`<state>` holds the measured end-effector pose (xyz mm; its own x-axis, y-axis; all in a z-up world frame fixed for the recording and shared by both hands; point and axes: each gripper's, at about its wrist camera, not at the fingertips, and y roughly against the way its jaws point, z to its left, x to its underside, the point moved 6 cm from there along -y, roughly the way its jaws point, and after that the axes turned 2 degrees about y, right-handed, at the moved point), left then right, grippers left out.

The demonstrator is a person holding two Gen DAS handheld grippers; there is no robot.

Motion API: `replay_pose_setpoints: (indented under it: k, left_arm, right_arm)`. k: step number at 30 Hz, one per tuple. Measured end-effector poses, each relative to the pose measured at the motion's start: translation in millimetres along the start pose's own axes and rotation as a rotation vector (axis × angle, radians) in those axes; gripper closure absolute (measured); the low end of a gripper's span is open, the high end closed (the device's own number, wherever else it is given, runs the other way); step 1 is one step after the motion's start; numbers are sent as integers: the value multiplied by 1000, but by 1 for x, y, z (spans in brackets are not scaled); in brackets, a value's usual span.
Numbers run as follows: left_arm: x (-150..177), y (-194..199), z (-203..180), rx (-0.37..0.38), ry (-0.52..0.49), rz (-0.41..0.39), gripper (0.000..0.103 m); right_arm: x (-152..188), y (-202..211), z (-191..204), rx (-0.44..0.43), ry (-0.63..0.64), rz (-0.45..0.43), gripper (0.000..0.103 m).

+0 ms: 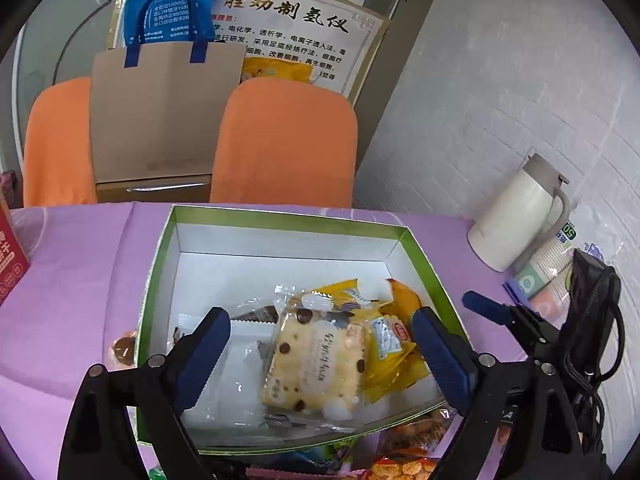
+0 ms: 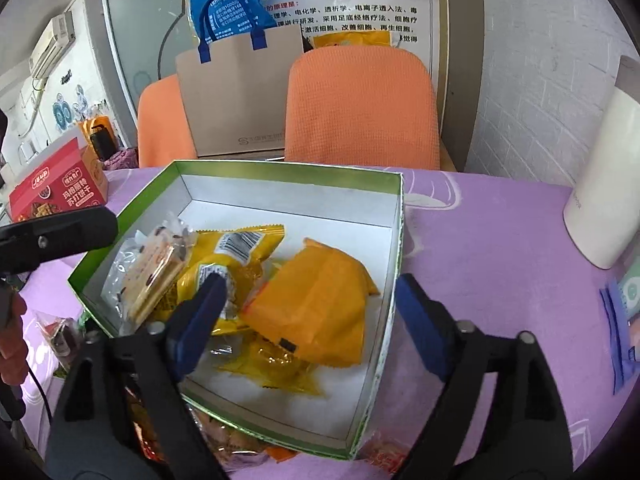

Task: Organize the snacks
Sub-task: 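Carry both packs into the green box and open both tools, then move the left tool to the red chip bag and close on it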

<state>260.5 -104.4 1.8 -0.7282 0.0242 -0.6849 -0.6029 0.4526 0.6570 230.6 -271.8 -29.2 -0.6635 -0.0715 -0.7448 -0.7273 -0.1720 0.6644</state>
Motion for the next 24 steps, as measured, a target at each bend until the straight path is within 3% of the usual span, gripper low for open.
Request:
replay_pose_setpoints:
  k: [6,13,19,24]
  left_arm:
    - [3,13,5,-20,19,-8,4]
    - [7,66,-7,1,-7,-63,4]
    - [39,111,-13,37,-23,-75,4]
    - [77,127,-10,43,-53,-69,4]
  right_arm:
    - [5,22,-2,-13,-17,-7,10]
    - [4,82,20,-56,22,-92,10]
    - [22,125,40,-100,54,-133,10]
    - [48,132,52,-125,67,-94,10]
